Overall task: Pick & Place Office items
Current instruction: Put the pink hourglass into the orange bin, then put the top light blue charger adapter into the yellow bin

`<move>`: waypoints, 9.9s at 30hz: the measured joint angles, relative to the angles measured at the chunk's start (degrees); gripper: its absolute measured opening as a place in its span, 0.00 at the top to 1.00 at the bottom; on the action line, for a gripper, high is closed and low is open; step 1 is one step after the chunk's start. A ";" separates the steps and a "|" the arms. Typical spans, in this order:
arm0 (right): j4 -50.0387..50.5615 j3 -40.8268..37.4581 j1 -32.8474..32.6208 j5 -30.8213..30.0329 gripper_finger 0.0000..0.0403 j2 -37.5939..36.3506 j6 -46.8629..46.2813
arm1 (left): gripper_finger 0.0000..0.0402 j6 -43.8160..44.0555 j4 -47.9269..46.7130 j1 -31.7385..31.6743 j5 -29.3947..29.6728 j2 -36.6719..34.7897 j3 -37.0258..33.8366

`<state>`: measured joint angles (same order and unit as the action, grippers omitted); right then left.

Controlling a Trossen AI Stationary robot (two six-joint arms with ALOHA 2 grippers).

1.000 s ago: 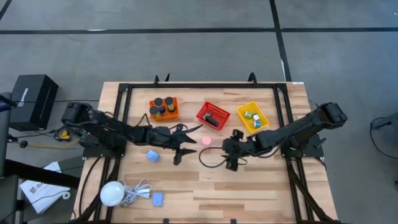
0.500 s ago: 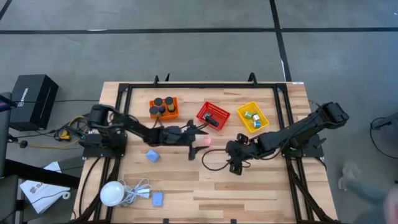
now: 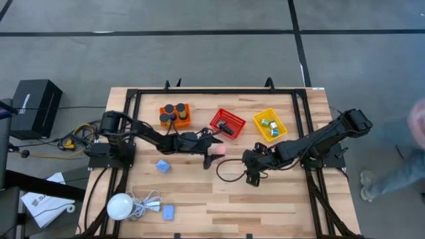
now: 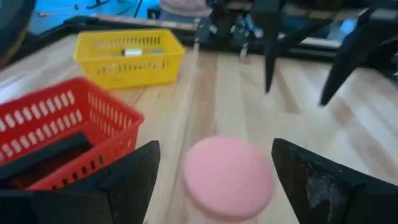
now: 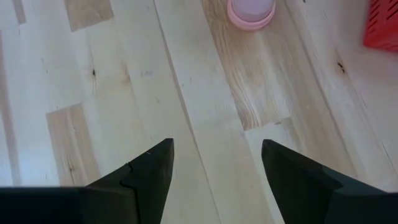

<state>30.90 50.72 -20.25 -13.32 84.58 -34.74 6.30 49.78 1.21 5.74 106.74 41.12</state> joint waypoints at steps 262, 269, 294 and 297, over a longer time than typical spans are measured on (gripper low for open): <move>-41.02 0.00 -2.94 -1.29 0.55 0.09 72.45 | 0.45 -4.26 -51.30 9.43 -11.01 -24.99 3.56; -47.03 0.00 -2.63 2.57 0.59 0.57 72.91 | 0.45 -4.86 -48.37 7.21 -13.68 -24.99 3.56; -33.06 18.97 -0.89 -9.20 0.41 20.70 87.27 | 0.45 -2.81 -45.75 7.10 -19.26 -24.99 3.58; -33.45 18.97 -0.15 -9.03 0.41 20.70 87.27 | 0.46 -2.81 -45.20 7.10 -19.63 -24.99 3.58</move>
<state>-2.55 69.69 -20.40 -22.35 105.27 52.53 3.49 4.58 8.32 -13.89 81.76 44.71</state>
